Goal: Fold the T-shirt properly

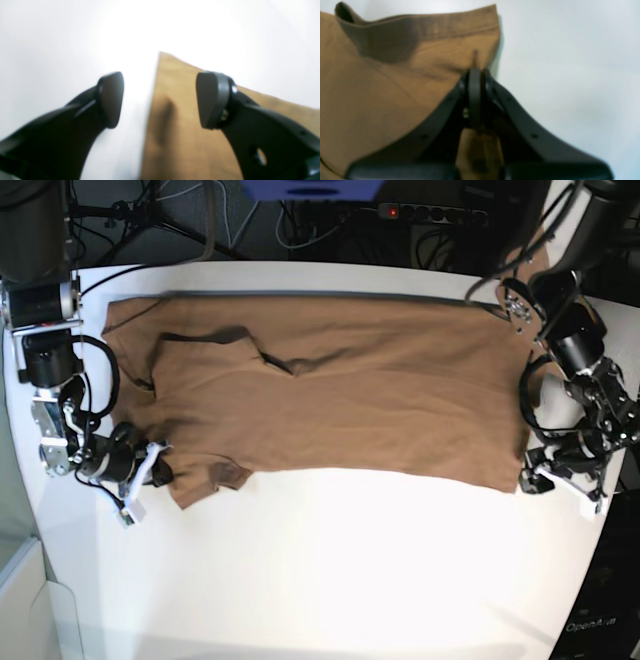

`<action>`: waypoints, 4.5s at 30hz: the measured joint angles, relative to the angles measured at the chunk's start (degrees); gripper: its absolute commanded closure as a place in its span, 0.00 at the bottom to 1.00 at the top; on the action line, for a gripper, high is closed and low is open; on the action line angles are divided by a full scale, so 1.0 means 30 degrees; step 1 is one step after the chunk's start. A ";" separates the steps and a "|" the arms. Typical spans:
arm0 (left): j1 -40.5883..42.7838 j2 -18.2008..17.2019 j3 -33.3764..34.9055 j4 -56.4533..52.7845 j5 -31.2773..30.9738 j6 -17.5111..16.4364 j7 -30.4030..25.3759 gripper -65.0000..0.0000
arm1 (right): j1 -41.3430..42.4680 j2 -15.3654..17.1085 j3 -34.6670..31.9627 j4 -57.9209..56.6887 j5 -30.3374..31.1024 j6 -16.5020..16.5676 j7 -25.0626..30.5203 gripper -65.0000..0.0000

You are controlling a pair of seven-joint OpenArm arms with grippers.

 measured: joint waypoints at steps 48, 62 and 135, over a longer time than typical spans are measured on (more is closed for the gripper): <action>-0.0175 -0.0124 0.1800 -0.4036 -0.0452 -0.0168 -0.3541 0.34 | 0.0000 0.0007 0.0000 0.0000 0.0015 0.0007 0.0015 0.99; -0.0007 0.0182 0.0510 -0.0663 -0.0080 -0.0087 -0.1166 0.34 | -0.0007 0.0007 0.0000 0.0000 0.0022 0.0007 0.0015 0.99; 0.2528 0.1829 0.0423 0.3898 -0.1370 -0.0146 0.0772 0.97 | -0.6003 0.2441 0.1290 1.0091 0.0015 0.0138 -0.0051 0.99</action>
